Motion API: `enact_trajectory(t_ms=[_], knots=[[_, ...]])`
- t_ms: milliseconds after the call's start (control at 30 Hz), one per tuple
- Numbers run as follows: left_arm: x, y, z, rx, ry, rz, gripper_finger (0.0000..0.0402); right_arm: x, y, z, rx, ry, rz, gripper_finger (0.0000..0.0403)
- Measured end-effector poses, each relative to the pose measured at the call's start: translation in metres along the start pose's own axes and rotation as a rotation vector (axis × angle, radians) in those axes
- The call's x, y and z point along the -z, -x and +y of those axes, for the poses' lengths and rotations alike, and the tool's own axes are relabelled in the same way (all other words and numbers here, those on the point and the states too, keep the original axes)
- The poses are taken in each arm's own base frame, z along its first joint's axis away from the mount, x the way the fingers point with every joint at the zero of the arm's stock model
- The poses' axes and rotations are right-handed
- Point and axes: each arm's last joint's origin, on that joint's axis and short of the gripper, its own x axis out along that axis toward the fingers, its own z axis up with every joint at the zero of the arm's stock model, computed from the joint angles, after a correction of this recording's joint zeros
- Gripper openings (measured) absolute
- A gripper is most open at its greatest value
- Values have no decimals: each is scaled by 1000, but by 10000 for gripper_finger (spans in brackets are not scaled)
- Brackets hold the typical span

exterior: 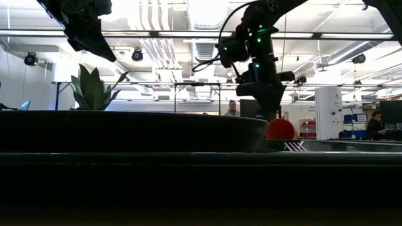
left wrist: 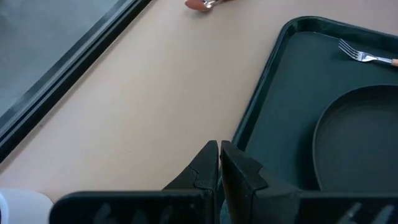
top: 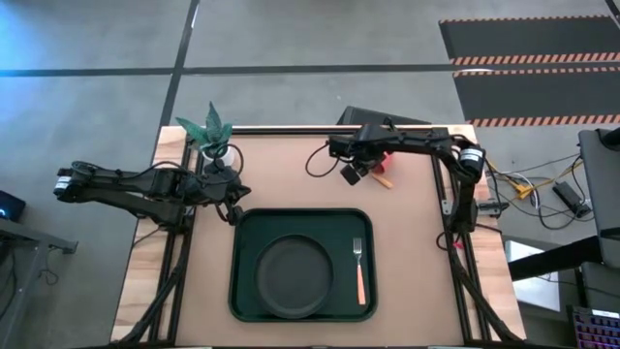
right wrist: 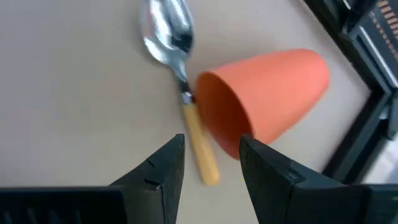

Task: Pick and place plate/cup/fork/spoon on tray
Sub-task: Put the orange cup on the black serving tray to the top right of the black plate

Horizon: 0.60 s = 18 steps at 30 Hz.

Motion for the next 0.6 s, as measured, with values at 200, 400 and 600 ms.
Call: enact_trajectory(t_ms=[200, 400, 600], knots=[[0, 0, 0, 0, 0, 0, 0, 6, -1, -11, 61, 68, 95, 141], [0, 0, 0, 0, 2, 0, 0, 3, -5, -16, 73, 99, 90, 141], [0, 0, 0, 0, 5, 0, 0, 1, -18, -26, 76, 82, 124, 141]])
